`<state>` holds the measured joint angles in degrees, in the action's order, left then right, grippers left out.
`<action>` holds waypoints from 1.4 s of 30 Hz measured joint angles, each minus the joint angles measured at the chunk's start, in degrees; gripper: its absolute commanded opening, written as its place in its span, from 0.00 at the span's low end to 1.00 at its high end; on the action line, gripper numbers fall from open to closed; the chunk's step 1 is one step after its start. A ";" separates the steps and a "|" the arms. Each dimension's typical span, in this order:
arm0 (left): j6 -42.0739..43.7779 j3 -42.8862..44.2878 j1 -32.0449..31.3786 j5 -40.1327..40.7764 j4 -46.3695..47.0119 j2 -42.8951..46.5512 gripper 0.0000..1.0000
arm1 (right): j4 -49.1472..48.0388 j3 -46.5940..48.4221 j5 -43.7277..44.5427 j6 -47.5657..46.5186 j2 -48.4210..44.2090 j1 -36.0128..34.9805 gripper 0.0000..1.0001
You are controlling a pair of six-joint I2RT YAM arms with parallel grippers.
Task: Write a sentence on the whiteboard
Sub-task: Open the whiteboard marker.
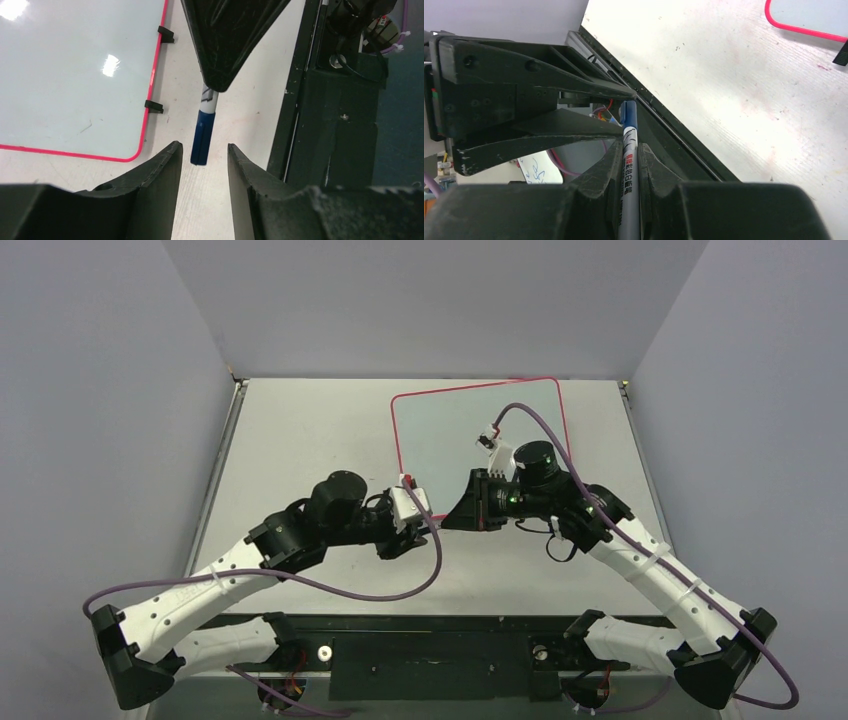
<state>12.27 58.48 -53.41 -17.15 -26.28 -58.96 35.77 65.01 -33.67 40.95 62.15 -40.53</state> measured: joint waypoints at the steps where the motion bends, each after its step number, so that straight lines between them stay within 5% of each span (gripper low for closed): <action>1: -0.98 -0.85 0.00 0.24 0.76 0.76 0.37 | 0.00 -0.26 0.28 0.00 -0.04 0.04 0.00; 11: -8.33 -5.60 0.26 0.22 6.14 4.55 0.41 | 0.37 -0.76 0.92 -0.07 -0.68 0.09 0.00; 25: -12.68 -6.58 0.37 -2.84 12.44 1.88 0.32 | 0.57 -0.76 0.66 -0.24 -1.09 0.09 0.00; 34: -13.60 -6.58 0.52 -4.24 13.29 0.66 0.15 | 1.25 -0.79 0.17 -0.26 -1.92 0.09 0.00; 37: -13.62 -6.58 0.52 -5.07 13.44 0.31 0.00 | 1.25 -0.81 0.26 -0.28 -1.95 0.09 0.00; 42: -14.21 -6.60 0.52 -5.92 13.73 -0.39 0.00 | 1.44 -1.14 0.17 -0.44 -2.05 0.33 0.00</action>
<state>-1.93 51.88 -52.88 -23.07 -12.56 -59.35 37.21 63.88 -33.50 40.51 60.10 -40.21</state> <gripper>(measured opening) 0.160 0.098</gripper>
